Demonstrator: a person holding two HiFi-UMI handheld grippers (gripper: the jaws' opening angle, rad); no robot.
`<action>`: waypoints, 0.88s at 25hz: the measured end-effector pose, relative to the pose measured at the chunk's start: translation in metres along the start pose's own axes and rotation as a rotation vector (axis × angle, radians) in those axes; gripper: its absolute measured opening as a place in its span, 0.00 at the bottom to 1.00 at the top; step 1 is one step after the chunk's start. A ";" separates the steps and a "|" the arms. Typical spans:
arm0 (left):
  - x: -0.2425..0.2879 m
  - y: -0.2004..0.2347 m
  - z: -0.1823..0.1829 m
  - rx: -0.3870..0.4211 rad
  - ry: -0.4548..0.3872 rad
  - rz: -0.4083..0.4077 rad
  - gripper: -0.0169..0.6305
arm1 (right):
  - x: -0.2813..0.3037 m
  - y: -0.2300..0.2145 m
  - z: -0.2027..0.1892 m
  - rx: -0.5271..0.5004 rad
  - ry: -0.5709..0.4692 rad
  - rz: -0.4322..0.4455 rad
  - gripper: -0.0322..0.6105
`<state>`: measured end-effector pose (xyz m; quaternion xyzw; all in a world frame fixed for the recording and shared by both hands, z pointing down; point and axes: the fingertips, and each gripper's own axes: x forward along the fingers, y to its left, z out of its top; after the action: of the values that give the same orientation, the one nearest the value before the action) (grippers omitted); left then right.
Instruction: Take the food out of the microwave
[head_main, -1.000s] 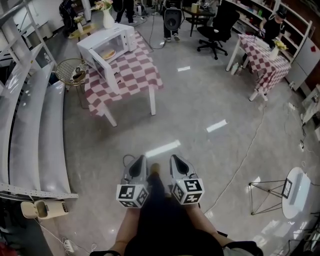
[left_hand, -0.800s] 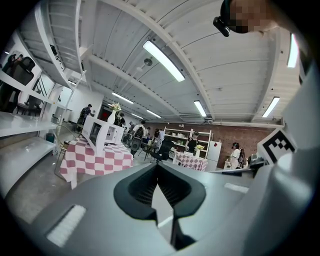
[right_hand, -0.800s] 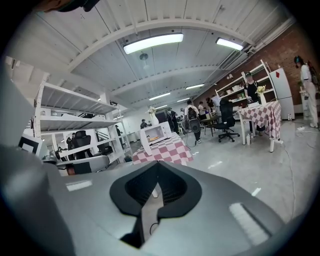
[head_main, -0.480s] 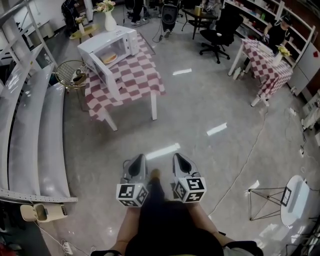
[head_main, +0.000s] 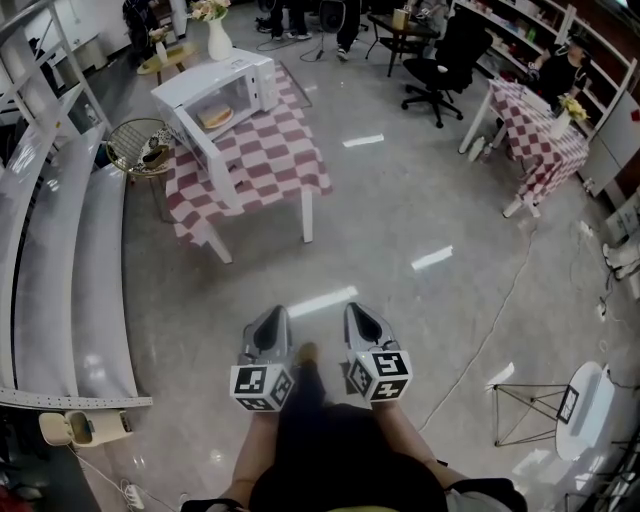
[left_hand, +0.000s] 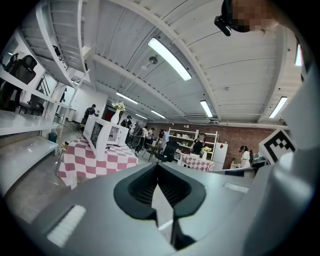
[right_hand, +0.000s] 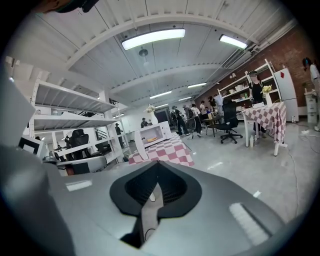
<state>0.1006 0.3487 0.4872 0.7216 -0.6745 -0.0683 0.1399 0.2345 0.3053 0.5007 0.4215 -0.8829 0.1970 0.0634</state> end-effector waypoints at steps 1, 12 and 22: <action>0.004 0.002 0.001 -0.002 0.002 0.003 0.04 | 0.004 -0.002 0.001 -0.001 0.002 0.000 0.05; 0.050 0.026 0.020 0.015 -0.011 0.021 0.04 | 0.054 -0.018 0.024 0.005 0.004 -0.004 0.05; 0.088 0.065 0.043 0.020 -0.026 0.044 0.04 | 0.100 -0.023 0.049 -0.038 -0.003 -0.030 0.05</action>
<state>0.0332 0.2536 0.4738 0.7069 -0.6928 -0.0680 0.1255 0.1915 0.2010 0.4907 0.4337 -0.8801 0.1786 0.0732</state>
